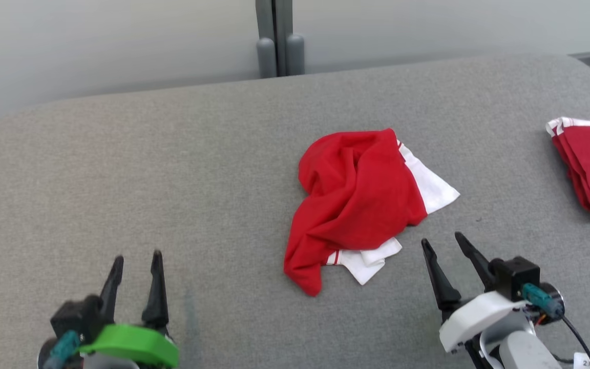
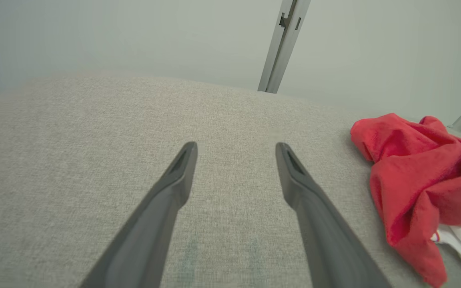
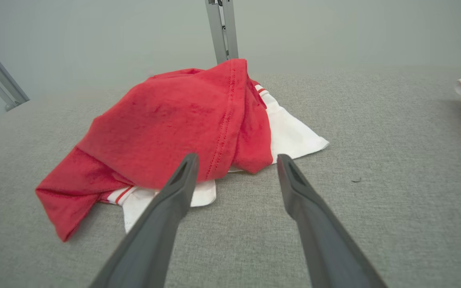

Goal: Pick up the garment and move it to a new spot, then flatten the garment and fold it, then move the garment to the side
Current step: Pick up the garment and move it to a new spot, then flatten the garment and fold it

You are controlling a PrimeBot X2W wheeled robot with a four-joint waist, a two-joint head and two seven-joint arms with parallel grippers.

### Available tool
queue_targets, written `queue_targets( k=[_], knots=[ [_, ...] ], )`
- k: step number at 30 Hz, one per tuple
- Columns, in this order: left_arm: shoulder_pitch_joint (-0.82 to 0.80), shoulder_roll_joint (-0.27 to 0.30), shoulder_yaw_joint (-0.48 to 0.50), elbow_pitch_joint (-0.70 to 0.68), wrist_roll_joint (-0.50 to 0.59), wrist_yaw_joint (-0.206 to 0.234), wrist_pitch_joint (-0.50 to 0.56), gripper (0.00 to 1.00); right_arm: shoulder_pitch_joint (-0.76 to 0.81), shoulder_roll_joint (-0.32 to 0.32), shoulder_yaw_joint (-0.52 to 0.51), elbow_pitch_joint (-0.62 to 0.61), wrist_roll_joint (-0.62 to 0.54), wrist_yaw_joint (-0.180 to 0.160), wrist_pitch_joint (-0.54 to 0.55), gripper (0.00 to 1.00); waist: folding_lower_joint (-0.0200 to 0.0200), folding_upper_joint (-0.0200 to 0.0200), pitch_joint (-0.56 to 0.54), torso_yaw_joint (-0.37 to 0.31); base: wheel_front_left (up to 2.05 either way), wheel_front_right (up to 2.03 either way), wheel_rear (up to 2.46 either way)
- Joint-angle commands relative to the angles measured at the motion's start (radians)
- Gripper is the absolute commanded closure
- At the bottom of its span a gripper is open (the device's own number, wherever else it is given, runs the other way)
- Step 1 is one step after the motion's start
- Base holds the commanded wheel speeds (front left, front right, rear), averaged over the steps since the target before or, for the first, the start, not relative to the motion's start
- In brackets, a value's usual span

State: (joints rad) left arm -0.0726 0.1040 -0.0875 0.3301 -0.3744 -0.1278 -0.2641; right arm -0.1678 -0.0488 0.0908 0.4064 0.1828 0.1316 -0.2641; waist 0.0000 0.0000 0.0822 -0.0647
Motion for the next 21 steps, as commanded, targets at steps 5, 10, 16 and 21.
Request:
queue_targets(
  k=[5,10,16,21],
  knots=[
    [0.09,-0.029,0.029,-0.031,0.017,-0.005,0.0,0.0,0.039,-0.004,-0.006,0.013,-0.014,-0.002,0.0,0.0,0.0,0.0,-0.028,0.032,0.0,0.0,0.0],
    [0.082,-0.042,0.016,-0.039,0.019,-0.005,0.0,0.0,0.02,-0.004,-0.012,0.013,-0.021,-0.002,0.0,0.0,0.0,0.0,-0.008,0.044,0.0,0.0,0.0],
    [0.03,-0.043,-0.016,-0.041,0.018,-0.005,0.0,0.0,-0.04,-0.004,-0.022,0.04,-0.06,-0.002,0.0,0.0,0.0,0.0,0.04,0.063,0.0,0.0,0.0],
    [-0.013,-0.044,-0.044,-0.049,0.007,-0.005,0.0,0.0,-0.114,-0.004,-0.108,0.062,-0.106,-0.002,0.0,0.0,0.0,0.0,0.107,0.089,0.0,0.0,0.0]
  ],
)
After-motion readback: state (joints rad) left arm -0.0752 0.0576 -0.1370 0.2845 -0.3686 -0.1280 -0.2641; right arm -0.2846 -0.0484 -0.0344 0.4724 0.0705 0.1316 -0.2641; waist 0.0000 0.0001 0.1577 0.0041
